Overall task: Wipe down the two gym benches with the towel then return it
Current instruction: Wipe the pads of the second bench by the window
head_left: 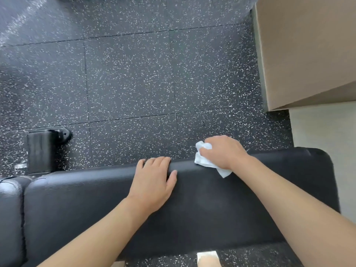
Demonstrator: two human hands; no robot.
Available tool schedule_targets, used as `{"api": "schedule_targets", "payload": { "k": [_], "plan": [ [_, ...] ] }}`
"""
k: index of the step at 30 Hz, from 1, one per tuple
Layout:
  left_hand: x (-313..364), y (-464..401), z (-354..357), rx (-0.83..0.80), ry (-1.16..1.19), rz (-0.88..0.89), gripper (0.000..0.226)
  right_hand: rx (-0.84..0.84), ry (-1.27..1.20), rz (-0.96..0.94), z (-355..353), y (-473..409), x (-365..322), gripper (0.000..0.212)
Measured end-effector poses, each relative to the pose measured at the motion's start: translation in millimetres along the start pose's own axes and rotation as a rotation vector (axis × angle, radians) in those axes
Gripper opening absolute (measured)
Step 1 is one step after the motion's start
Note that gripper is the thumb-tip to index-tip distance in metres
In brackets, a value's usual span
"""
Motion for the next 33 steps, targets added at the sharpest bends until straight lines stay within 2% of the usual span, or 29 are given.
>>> {"api": "schedule_targets", "payload": {
  "k": [5, 7, 10, 11, 13, 15, 17, 21, 24, 28, 33],
  "plan": [
    [65.5, -18.9, -6.0, 0.022, -0.024, 0.032, 0.058, 0.159, 0.017, 0.038, -53.1, 19.9, 88.3, 0.036],
    [90.0, -24.1, -9.6, 0.032, -0.011, 0.052, 0.058, 0.237, 0.024, 0.019, -71.1, 28.6, 119.8, 0.03],
    [135.2, -34.2, -16.5, 0.036, -0.009, 0.138, 0.062, 0.509, 0.064, -0.141, -96.9, 54.7, 161.6, 0.017],
    [152.9, -39.2, -19.1, 0.038, -0.014, 0.176, 0.063, 0.61, 0.078, -0.194, -102.7, 66.8, 175.3, 0.019],
    [189.8, -50.7, -24.6, 0.051, -0.022, 0.248, 0.065, 0.767, 0.066, -0.219, -109.3, 91.1, 205.7, 0.026],
    [228.5, -64.0, -30.0, 0.065, -0.023, 0.31, 0.066, 0.881, 0.039, -0.201, -106.4, 111.5, 235.8, 0.023],
    [264.3, -76.2, -33.7, 0.079, -0.027, 0.36, 0.067, 0.928, -0.054, -0.116, -93.8, 130.4, 264.5, 0.024],
    [324.9, -99.5, -35.7, 0.101, -0.042, 0.447, 0.069, 0.949, -0.32, 0.11, -51.4, 172.5, 313.8, 0.04],
    [358.3, -114.9, -31.9, 0.102, -0.072, 0.478, 0.07, 0.954, -0.494, 0.223, -14.2, 205.5, 336.5, 0.038],
    [370.9, -117.2, -29.0, 0.214, -0.112, 0.448, 0.069, 0.983, -0.63, 0.244, 19.3, 238.0, 346.8, 0.031],
    [370.8, -117.8, -27.6, 0.281, -0.101, 0.419, 0.066, 0.973, -0.773, 0.355, 10.9, 225.4, 361.2, 0.036]
  ]
}}
Point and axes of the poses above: each hand's wrist, its own y-axis away from the middle knuckle, its own z-axis out of the palm, x = y × z, the point moved 7 cm from there along -y, towards the middle knuckle, and after that the axes turned 9 degrees about -y, right-handed, at the moved point
